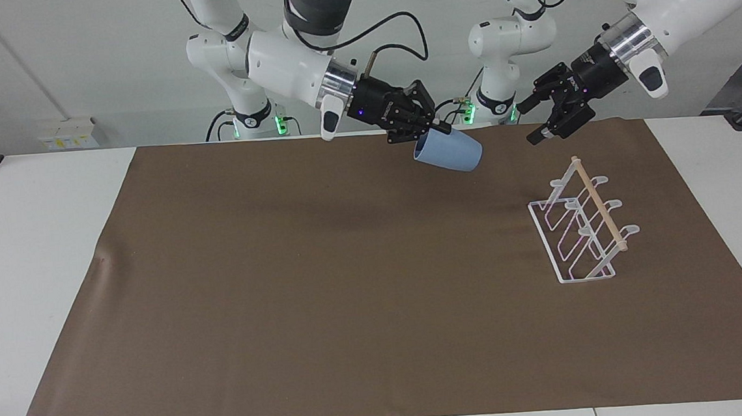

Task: Hang cup on cup holder
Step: 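Carry the cup toward the left gripper while the left gripper rises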

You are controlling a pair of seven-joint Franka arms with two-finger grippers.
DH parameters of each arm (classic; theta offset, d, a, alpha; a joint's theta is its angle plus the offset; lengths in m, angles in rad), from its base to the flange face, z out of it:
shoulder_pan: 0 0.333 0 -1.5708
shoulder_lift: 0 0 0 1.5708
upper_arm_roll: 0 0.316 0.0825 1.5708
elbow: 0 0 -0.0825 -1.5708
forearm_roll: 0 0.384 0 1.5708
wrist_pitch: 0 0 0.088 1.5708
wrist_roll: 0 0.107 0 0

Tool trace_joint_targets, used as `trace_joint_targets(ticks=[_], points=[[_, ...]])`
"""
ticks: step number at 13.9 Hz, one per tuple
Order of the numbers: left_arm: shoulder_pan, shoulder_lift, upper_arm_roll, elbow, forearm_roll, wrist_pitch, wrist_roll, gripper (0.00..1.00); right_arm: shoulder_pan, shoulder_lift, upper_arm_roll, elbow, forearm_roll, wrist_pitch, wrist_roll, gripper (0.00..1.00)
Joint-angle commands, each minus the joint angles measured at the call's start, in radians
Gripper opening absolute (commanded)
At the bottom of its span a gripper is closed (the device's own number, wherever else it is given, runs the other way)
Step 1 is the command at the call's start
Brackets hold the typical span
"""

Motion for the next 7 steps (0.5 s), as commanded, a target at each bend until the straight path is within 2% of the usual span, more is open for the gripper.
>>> trace_joint_targets(ticks=[1, 7], points=[[0.005, -0.065, -0.003, -0.103, -0.062, 0.086, -0.019, 1.00, -0.016, -0.024, 0.029, 0.011, 0.038, 0.007, 0.070, 0.00], [-0.013, -0.079, -0.009, -0.123, -0.116, 0.080, -0.022, 1.00, -0.016, -0.025, 0.087, 0.016, 0.040, 0.009, 0.127, 0.00]])
